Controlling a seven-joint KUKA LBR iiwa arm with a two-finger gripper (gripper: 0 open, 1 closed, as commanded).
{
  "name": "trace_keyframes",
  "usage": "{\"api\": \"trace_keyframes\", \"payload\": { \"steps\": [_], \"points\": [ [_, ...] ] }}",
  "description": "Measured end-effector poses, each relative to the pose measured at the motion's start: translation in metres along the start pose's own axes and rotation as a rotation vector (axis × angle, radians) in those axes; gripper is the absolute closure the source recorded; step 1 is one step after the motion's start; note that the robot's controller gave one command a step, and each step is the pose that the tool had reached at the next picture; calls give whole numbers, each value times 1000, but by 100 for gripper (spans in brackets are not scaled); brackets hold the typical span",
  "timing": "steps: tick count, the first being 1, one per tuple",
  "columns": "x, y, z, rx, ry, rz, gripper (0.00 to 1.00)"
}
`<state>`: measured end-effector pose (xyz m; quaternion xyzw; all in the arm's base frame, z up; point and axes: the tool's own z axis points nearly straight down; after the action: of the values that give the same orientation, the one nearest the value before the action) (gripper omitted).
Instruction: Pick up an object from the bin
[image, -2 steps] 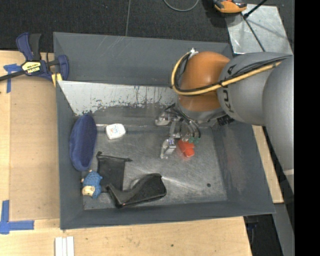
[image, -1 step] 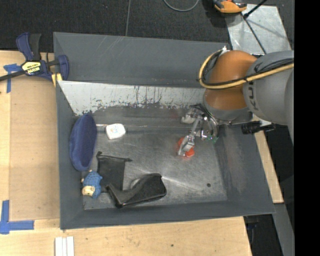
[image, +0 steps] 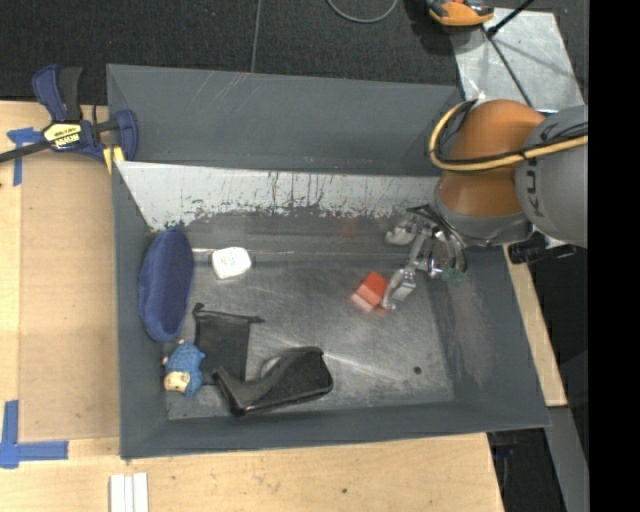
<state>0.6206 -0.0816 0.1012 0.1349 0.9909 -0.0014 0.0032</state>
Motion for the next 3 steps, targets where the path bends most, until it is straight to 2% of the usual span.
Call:
{"api": "trace_keyframes", "payload": {
  "steps": [1,2,3],
  "points": [
    [-4,1,25,4,21,-83,0],
    [3,15,25,21,15,6,0],
    [-2,26,22,1,-17,-1,100]
  ]
}}
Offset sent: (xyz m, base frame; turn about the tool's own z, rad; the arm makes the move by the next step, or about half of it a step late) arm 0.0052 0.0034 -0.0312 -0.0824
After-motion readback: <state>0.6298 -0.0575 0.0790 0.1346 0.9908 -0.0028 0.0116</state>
